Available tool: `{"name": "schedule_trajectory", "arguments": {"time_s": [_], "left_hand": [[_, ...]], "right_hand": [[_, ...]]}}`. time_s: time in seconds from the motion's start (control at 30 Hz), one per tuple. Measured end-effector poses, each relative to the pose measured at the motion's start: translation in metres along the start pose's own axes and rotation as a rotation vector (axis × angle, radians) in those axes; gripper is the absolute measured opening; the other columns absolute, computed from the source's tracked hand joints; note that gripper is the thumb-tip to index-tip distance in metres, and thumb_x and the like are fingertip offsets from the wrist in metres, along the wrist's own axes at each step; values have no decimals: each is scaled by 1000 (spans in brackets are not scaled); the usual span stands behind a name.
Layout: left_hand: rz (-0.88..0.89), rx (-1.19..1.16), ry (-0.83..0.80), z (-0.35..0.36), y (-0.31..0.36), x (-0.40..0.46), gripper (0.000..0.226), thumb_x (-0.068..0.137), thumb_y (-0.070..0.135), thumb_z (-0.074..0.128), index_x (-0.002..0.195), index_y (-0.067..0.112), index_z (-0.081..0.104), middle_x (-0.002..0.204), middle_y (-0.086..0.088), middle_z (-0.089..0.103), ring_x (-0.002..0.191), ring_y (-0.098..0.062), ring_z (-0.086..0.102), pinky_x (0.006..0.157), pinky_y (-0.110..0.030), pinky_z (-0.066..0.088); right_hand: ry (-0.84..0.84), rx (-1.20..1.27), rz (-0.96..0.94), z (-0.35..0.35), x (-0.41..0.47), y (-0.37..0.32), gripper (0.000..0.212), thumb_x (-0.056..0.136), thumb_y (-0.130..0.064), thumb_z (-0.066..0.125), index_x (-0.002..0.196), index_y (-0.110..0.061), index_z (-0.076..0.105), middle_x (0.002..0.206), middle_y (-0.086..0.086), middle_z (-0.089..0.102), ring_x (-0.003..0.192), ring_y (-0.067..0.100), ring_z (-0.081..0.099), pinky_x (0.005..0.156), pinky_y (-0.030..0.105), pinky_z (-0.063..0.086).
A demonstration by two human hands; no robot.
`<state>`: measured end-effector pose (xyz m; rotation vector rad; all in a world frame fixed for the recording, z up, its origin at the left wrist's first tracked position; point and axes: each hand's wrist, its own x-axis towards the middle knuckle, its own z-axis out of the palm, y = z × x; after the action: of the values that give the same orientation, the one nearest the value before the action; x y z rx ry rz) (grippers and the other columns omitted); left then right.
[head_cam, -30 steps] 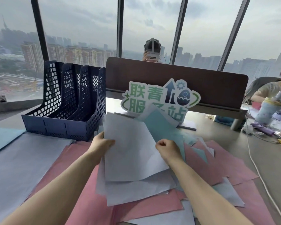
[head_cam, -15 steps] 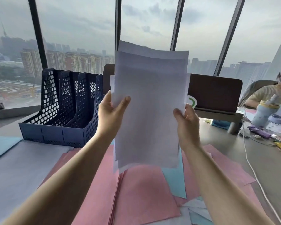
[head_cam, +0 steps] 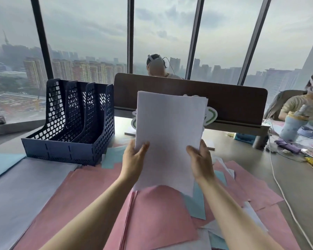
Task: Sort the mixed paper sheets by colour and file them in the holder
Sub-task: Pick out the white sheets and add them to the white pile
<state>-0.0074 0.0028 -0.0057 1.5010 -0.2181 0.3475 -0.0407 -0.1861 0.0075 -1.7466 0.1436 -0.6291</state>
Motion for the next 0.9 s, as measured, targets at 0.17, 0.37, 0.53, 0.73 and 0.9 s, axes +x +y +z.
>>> {"name": "schedule_trajectory", "arguments": {"time_s": [0.17, 0.37, 0.53, 0.73, 0.9], "left_hand": [[22, -4, -3, -41, 35, 19, 12, 93, 11, 61, 81, 12, 61, 70, 3, 65, 62, -14, 59, 60, -33, 51], [-254, 119, -175, -185, 71, 26, 12, 77, 11, 66, 88, 5, 68, 71, -3, 72, 53, -14, 65, 51, -22, 53], [-567, 463, -40, -314, 56, 5, 20, 95, -6, 47, 85, -2, 65, 64, -12, 68, 45, -18, 63, 45, -21, 53], [-603, 922, 150, -392, 29, -15, 24, 86, 5, 63, 62, 8, 61, 66, -11, 61, 58, -22, 54, 58, -24, 41], [-545, 1106, 226, -408, 8, -14, 14, 76, 15, 70, 64, 16, 63, 72, -8, 64, 67, -22, 57, 58, -26, 39]], "right_hand": [[15, -8, -118, 15, 0, -35, 23, 82, -24, 48, 100, -17, 60, 84, -2, 63, 69, 16, 51, 70, 33, 44], [-446, 55, 105, 97, -52, -74, 16, 83, -4, 45, 72, -10, 56, 62, 15, 55, 56, 26, 48, 47, 26, 35], [-866, 21, 308, 178, -115, -78, 18, 87, 3, 41, 77, -2, 56, 56, 16, 59, 42, 24, 59, 38, 24, 44], [-1013, -15, 379, 263, -154, -69, 9, 92, 1, 50, 84, 0, 53, 62, 18, 57, 38, 18, 61, 38, 25, 50], [-951, -271, 221, 291, -163, -54, 21, 84, -10, 59, 63, -8, 56, 57, 12, 62, 39, 19, 60, 38, 23, 46]]}}
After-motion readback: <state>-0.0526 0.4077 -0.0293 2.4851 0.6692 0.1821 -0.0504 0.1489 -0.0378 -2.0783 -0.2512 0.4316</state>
